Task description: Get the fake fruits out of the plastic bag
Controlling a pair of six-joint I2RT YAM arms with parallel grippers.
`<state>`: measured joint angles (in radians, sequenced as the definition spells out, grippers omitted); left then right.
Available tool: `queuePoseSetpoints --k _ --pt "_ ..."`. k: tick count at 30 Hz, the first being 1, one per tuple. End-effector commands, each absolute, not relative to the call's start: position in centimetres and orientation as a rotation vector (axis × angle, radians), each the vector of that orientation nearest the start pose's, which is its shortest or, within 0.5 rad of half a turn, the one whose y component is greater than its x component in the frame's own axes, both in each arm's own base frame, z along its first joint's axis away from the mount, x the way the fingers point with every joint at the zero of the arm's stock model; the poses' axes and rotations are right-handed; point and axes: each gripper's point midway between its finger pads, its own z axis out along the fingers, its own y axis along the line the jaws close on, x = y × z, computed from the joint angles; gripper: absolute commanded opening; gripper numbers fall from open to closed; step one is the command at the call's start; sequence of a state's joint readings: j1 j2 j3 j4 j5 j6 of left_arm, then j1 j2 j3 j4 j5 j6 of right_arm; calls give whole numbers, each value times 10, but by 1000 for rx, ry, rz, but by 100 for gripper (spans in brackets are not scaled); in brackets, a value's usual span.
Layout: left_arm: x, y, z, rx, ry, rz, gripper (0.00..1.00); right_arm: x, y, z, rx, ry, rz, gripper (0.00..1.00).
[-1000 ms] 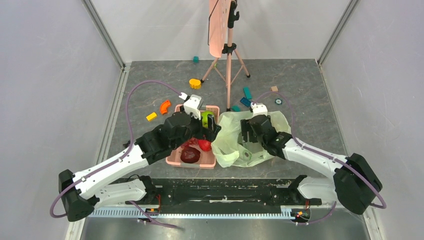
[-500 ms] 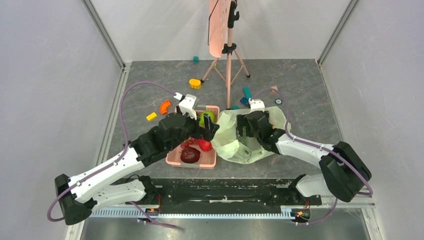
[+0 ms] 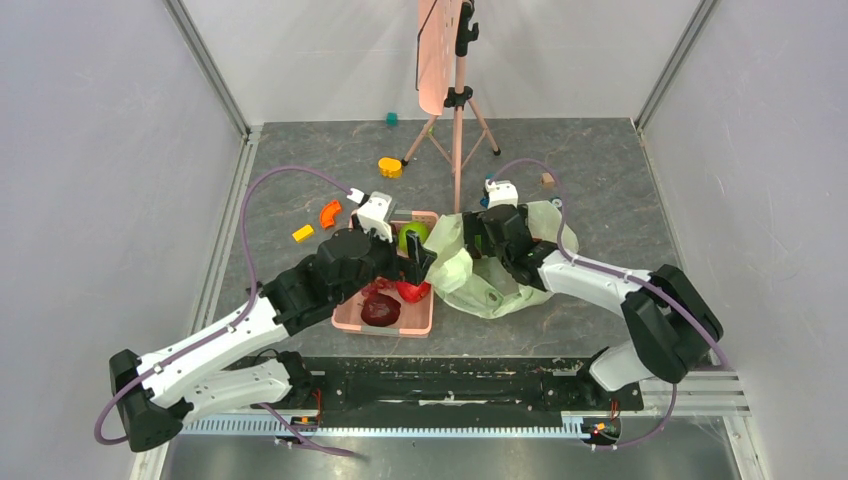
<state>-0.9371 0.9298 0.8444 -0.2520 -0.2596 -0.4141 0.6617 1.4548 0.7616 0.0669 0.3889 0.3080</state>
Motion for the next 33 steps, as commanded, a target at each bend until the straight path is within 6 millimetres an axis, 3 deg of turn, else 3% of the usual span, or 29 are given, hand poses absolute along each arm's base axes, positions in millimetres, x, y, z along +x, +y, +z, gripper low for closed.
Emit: queuePoseSetpoints --k 1,17,21,26,33 --pt "223 -249 259 303 1878 -688 100 363 197 104 -140 2103 94 98" --pt "222 -243 255 295 1879 -679 100 381 190 69 -146 2189 -18 98" --pt "222 -240 256 290 1876 -677 100 380 190 65 -153 2199 -18 89" --pt "221 -239 254 292 1878 -671 100 374 188 78 -149 2184 7 76" --pt "221 -235 254 289 1880 -660 100 350 186 106 -185 2173 103 73"
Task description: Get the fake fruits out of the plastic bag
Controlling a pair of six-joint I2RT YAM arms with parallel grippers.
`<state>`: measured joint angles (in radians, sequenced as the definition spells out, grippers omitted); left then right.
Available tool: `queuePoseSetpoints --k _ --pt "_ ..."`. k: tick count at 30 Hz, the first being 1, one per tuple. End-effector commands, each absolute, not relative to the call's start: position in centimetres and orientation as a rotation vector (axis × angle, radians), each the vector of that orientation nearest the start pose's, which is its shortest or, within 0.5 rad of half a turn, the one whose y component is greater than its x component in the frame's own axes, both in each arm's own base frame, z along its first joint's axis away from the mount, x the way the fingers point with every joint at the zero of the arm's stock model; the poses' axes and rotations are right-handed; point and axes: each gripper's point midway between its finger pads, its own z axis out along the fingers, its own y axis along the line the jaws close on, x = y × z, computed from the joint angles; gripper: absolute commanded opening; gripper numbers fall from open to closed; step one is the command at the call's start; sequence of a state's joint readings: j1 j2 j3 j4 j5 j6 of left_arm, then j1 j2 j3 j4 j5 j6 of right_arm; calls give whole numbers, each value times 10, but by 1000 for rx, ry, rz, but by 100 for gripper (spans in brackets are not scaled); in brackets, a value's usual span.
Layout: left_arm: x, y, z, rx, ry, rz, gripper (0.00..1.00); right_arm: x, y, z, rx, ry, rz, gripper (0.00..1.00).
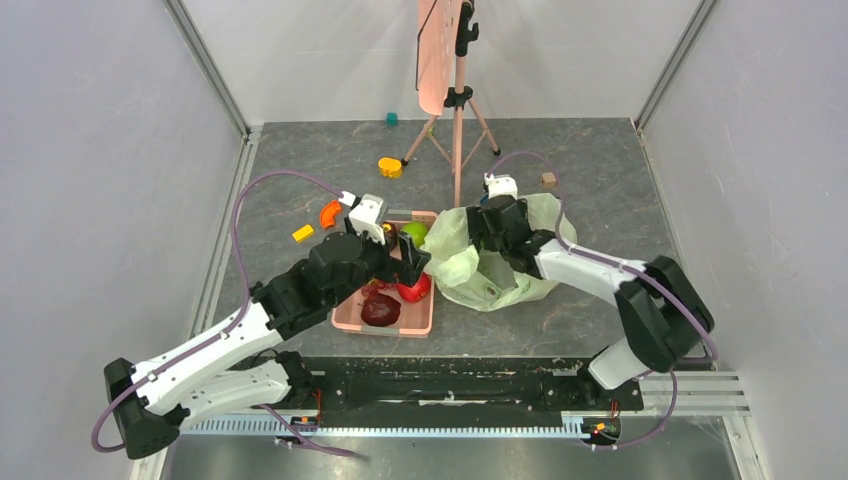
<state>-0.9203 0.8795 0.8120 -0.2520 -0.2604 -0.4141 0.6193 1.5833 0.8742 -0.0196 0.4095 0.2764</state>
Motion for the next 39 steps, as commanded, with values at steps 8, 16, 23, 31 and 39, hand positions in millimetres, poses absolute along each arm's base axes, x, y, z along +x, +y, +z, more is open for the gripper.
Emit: queuePoseSetpoints --k 8,16,23,31,39 --pt "222 -227 257 288 1874 -620 100 317 188 147 -240 2125 265 73" --pt "222 -221 256 273 1877 -595 100 292 192 196 -266 2039 416 74" --pt "223 -215 253 261 1882 -571 100 282 191 245 -282 1935 484 76" --pt "219 -195 267 201 1845 -549 100 287 226 287 -384 1866 631 77" --pt "208 -149 287 125 1796 -454 100 300 294 285 -516 1865 760 77"
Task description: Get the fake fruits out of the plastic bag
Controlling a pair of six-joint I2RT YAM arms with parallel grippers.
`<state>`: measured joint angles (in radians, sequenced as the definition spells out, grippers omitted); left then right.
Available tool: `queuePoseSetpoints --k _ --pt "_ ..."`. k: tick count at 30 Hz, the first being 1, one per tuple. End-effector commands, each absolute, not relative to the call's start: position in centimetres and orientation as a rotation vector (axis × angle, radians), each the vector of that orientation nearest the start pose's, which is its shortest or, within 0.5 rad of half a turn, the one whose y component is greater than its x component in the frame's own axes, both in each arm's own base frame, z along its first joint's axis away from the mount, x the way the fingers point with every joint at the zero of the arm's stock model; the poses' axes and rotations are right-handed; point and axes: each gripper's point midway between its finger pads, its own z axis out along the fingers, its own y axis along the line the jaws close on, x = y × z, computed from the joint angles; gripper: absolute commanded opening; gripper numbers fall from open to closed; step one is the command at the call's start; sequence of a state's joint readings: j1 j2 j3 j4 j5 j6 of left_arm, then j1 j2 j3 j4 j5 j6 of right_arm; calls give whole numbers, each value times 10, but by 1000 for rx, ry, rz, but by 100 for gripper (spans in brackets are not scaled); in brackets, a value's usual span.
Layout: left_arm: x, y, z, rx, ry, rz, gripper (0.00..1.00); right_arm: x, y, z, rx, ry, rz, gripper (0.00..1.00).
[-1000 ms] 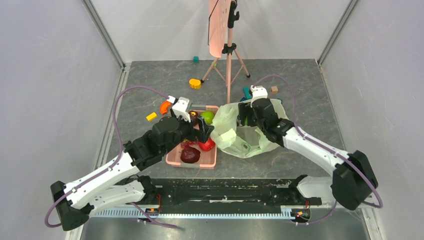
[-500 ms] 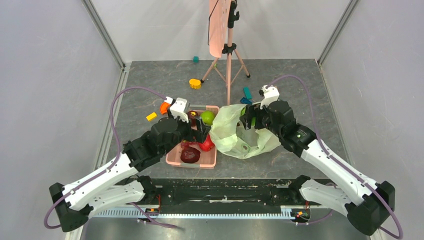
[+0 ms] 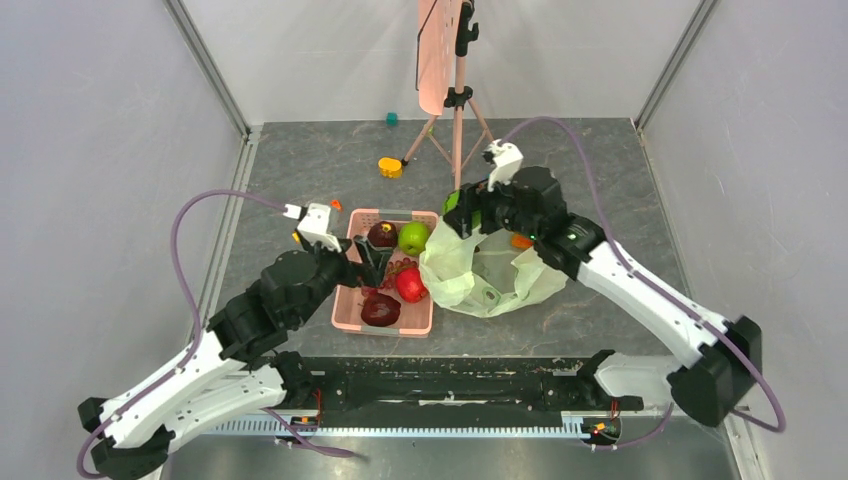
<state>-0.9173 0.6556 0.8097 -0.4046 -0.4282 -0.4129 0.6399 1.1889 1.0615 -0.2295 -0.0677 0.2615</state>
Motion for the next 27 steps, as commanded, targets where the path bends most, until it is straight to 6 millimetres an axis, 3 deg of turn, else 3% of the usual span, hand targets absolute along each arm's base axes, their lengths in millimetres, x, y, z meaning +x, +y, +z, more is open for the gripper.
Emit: queuePoseSetpoints --k 1,6,11,20,27 --pt "207 -144 288 117 1793 -445 100 300 305 283 -540 1869 758 77" --pt "200 -125 289 81 1785 -411 100 294 362 267 -653 1892 796 77" --pt "196 -111 290 54 1774 -390 100 293 401 233 -725 1945 817 77" --pt "192 -102 289 34 1771 -380 100 304 449 167 -779 2064 837 77" --pt "190 -94 291 17 1757 -365 100 301 475 134 -814 2124 873 81"
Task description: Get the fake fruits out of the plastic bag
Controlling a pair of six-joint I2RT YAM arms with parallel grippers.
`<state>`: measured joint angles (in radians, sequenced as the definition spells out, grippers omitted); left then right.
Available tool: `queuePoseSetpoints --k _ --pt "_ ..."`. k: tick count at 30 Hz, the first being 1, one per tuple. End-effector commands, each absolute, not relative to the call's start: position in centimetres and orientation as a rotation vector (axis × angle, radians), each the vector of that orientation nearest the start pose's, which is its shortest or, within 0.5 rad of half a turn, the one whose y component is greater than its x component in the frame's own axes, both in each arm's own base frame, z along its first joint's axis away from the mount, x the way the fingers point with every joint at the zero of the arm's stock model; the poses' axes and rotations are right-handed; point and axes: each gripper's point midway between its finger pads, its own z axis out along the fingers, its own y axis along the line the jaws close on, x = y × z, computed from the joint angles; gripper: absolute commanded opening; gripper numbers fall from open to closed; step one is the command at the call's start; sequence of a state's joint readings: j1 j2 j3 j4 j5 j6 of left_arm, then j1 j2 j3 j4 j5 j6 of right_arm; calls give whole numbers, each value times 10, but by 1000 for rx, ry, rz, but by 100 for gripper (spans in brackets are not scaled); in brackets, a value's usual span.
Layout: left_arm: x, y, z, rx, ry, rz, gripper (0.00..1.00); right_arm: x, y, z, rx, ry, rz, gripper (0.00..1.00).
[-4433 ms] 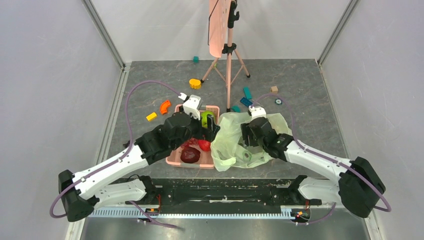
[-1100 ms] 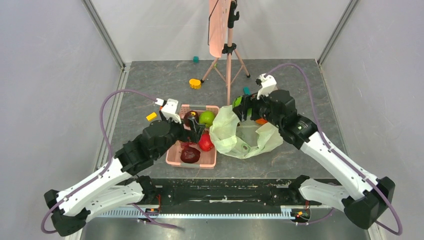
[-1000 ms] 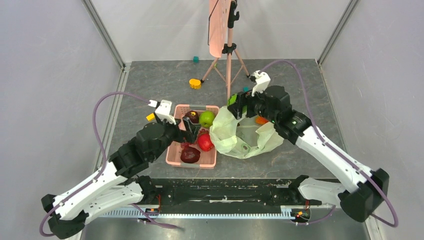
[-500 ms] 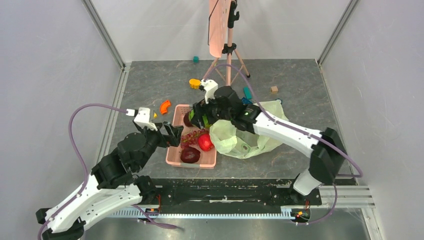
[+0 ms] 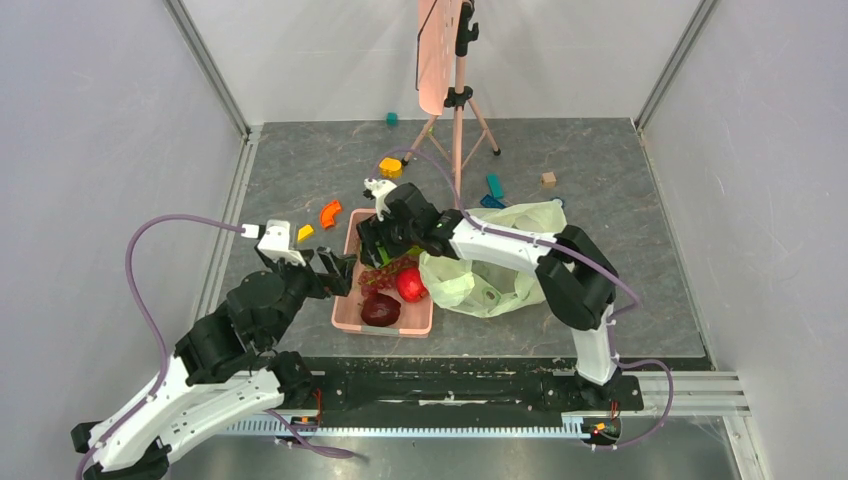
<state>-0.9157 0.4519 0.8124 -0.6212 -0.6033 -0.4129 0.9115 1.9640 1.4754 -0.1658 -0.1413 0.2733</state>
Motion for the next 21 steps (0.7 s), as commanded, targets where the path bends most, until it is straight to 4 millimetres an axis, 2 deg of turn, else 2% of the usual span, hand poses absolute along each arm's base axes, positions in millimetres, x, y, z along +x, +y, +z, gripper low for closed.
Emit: queuePoseSetpoints --k 1,5,9,16,21 --pt "190 -93 291 16 1757 -364 100 301 476 131 -817 2130 876 82" --pt "190 -94 289 14 1759 -363 100 297 482 123 -835 2145 877 90" --pt "191 -96 288 19 1765 -362 100 298 477 130 -826 2136 850 95" --pt "193 -100 289 30 1768 -364 100 304 456 170 -782 2071 768 98" --pt "193 -100 291 31 1760 -365 100 311 422 209 -690 2006 693 98"
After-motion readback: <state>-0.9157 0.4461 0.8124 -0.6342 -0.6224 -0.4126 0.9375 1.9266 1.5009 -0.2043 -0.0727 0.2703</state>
